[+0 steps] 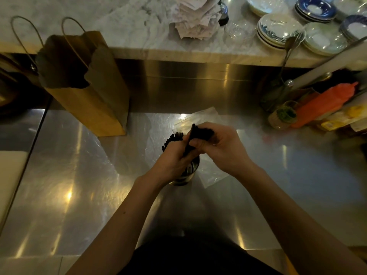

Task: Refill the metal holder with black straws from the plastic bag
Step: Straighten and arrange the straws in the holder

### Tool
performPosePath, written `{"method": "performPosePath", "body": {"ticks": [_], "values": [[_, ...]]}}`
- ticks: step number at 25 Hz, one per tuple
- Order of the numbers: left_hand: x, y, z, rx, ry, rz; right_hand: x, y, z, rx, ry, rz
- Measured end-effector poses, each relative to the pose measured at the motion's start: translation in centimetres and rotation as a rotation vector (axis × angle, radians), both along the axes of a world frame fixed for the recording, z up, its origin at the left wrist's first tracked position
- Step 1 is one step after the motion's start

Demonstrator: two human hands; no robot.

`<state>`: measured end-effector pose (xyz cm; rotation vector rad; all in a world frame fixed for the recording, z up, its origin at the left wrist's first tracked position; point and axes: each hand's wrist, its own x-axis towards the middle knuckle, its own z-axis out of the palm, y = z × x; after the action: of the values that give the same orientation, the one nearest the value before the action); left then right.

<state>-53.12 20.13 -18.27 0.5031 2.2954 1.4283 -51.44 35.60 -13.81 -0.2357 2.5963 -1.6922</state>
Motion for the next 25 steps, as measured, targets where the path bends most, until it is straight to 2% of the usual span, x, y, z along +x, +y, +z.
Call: {"method": "performPosePath", "body": {"ticks": [4, 9, 12, 16, 19, 21, 25], "values": [[-0.1, -0.5, -0.5, -0.122, 0.000, -0.022, 0.5, -0.4, -1.5, 0.033, -0.016, -0.037], [-0.1, -0.4, 0.1, -0.241, -0.036, -0.049, 1.0, -0.9, -2.9, -0.025, -0.010, -0.100], [0.3, -1.5, 1.3, -0.094, -0.112, -0.007, 1.4, -0.6, -3.7, -0.067, -0.008, -0.168], [1.2, -3.7, 3.4, 0.099, -0.158, 0.206, 1.7, -0.2, -5.2, -0.064, -0.035, -0.159], [1.5, -4.9, 3.2, -0.003, -0.032, 0.367, 1.7, -0.3, -6.3, 0.050, -0.093, -0.085], [1.7, -5.5, 2.0, -0.104, -0.022, 0.444, 2.0, -0.6, -6.7, 0.143, -0.111, -0.030], [2.1, -5.6, -0.8, -0.170, -0.083, 0.395, 2.2, -0.6, -6.7, 0.157, -0.095, -0.018]]}}
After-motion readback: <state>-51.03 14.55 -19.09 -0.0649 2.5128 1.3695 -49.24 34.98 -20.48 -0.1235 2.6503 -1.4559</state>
